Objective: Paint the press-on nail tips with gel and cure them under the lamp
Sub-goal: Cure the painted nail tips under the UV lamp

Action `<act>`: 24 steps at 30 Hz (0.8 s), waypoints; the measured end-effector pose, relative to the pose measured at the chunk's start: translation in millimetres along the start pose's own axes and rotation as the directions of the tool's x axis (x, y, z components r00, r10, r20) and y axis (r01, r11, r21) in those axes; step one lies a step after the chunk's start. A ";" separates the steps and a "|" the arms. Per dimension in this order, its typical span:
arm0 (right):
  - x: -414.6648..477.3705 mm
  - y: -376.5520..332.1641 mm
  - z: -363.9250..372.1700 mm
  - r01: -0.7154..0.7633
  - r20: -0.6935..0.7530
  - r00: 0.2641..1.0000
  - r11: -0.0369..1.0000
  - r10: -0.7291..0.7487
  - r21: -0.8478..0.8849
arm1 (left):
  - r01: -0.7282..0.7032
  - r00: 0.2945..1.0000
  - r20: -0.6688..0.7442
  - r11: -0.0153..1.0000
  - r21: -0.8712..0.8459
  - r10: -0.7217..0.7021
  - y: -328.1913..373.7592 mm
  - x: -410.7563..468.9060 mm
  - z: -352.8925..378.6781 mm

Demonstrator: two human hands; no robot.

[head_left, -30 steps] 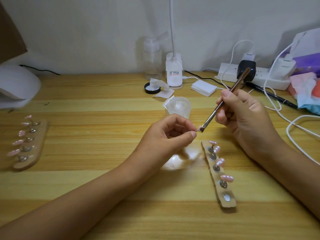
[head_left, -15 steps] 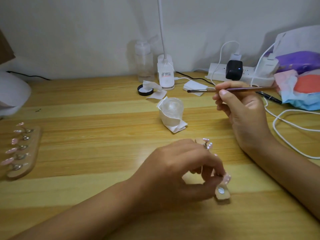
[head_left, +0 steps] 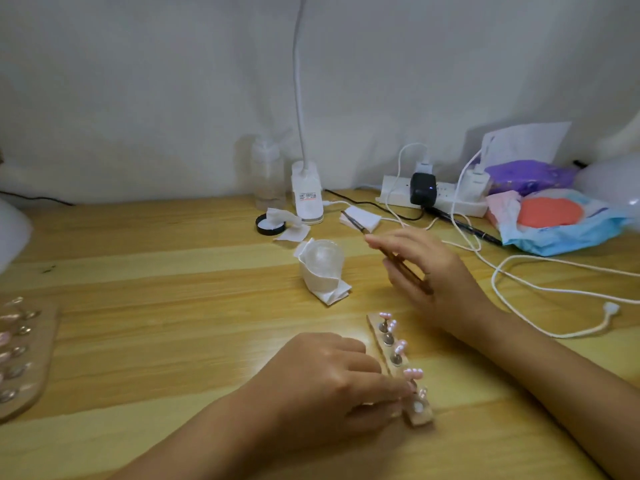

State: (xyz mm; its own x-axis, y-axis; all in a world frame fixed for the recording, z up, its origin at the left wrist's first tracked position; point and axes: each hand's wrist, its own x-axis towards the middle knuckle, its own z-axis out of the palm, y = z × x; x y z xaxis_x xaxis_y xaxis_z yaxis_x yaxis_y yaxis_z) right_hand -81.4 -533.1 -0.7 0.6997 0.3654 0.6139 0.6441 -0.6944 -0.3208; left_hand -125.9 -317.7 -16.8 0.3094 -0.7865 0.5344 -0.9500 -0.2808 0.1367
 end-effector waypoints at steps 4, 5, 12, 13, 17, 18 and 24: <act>-15.5 1.9 -15.2 0.106 0.251 0.968 0.936 -0.019 -0.336 | -0.034 0.999 -0.038 0.999 -0.005 0.033 1.3 3.6 1.2; -22.9 1.0 -18.1 0.116 0.274 0.962 0.923 -0.012 -0.366 | -0.039 0.998 -0.049 0.999 -0.004 0.038 0.8 4.1 1.3; -50.7 -12.5 -39.8 0.021 0.339 0.933 0.925 0.118 -0.379 | -0.067 0.991 -0.115 0.997 0.046 0.072 -0.7 8.2 4.2; -53.5 -14.9 -43.3 -0.023 0.331 0.932 0.934 0.149 -0.357 | -0.069 0.990 -0.123 0.996 0.057 0.076 0.2 9.1 5.8; -66.8 -25.1 -64.1 -0.218 0.247 0.926 0.939 0.285 -0.266 | -0.049 0.992 -0.113 0.999 0.024 0.051 2.7 11.8 11.7; -69.8 -29.9 -69.1 -0.248 0.247 0.921 0.943 0.301 -0.221 | -0.037 0.994 -0.106 0.999 0.006 0.038 2.8 12.5 11.4; -87.1 -63.3 -64.1 -0.305 0.439 0.816 0.925 0.376 -0.225 | -0.015 1.000 -0.014 0.999 -0.049 0.014 0.2 7.4 2.5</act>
State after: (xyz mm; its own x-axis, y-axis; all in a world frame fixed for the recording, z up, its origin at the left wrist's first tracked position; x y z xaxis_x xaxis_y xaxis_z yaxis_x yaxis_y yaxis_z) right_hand -202.9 -560.6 12.3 0.9488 0.3095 0.0636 0.3131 -0.8936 -0.3217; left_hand -123.7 -324.9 -14.9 0.2956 -0.7824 0.5481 -0.9553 -0.2419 0.1699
